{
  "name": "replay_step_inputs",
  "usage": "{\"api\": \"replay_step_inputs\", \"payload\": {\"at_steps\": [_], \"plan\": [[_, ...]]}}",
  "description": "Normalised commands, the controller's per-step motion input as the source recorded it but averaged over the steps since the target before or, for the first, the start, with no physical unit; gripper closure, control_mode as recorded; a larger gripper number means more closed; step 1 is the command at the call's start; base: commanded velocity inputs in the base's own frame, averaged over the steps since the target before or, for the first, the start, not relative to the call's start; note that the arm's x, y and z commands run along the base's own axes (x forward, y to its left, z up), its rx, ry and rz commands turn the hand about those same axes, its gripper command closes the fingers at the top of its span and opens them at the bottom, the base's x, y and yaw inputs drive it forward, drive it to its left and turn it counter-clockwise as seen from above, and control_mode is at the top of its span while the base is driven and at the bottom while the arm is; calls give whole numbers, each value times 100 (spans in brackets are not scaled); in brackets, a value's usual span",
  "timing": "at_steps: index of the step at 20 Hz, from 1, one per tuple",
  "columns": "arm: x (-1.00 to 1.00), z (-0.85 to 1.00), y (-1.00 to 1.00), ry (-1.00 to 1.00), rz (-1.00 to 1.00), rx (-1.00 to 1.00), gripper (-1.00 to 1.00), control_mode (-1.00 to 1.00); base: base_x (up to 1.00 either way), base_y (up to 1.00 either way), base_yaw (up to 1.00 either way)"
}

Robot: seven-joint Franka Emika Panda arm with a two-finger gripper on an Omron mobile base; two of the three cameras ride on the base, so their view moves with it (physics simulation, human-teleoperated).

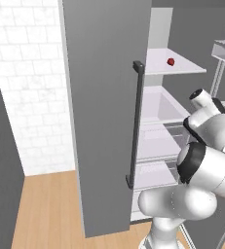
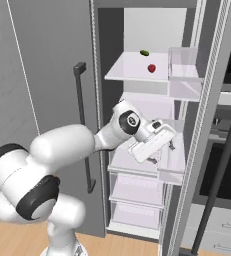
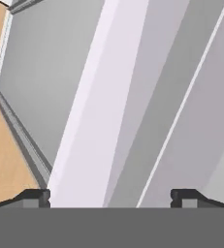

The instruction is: Take the strawberry from the fridge and place it on top of the pancake, located on the dining counter.

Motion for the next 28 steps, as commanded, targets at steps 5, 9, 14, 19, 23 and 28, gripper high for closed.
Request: {"api": "replay_step_inputs", "payload": {"at_steps": [5,9,14,19,23,28], "plan": [[-37,0,0,-17,1,5,-100,-100,0,0,0],[-56,5,78,-21,11,14,-100,-100,0,0,0],[-16,52,97,-21,15,21,-100,-100,0,0,0],[-14,52,53,-14,11,30,-100,-100,0,0,0],[-31,-31,29,0,-1,3,-100,-100,0,0,0],[-5,30,29,-18,-5,21,-100,-100,0,0,0]]}}
